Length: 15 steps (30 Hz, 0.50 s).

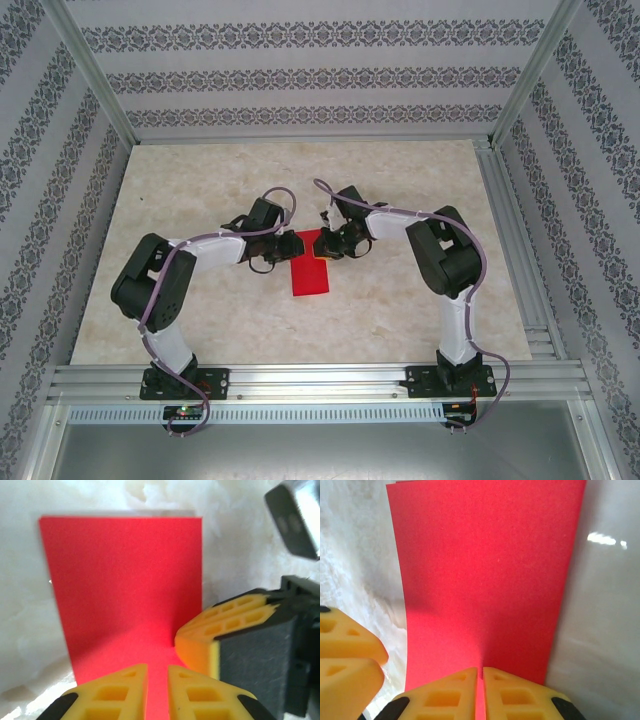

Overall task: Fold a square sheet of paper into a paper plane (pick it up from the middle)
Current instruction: Fold the square sheet of paper in half at the center of the table.

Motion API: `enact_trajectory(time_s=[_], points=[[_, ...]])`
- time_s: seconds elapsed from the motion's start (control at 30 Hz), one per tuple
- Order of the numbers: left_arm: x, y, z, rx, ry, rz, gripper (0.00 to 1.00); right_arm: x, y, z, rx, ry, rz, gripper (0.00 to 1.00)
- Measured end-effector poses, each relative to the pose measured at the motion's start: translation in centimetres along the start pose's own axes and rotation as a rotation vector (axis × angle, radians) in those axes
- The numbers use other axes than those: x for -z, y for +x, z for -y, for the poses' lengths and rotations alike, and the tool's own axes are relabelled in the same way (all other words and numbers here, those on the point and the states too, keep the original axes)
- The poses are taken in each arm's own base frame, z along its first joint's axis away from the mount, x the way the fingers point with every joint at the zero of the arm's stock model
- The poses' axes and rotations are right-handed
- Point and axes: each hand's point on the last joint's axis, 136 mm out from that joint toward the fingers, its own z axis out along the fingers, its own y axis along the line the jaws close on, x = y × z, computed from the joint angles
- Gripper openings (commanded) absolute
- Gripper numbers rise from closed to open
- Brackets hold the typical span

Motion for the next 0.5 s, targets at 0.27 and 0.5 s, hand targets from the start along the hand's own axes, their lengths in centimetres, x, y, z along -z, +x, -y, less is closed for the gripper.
enact_trajectory(time_s=[0.27,0.5], points=[[-1.5,-1.7,2.7,-0.007,0.106,-0.015,0.18,3.2,0.5,-0.9,-0.041,-0.030,0.077,0.14],[-4.0,-2.4,3.4,-0.005,0.160,-0.062,0.15,3.9,0.0,-0.4,-0.106,-0.032,0.136,0.13]])
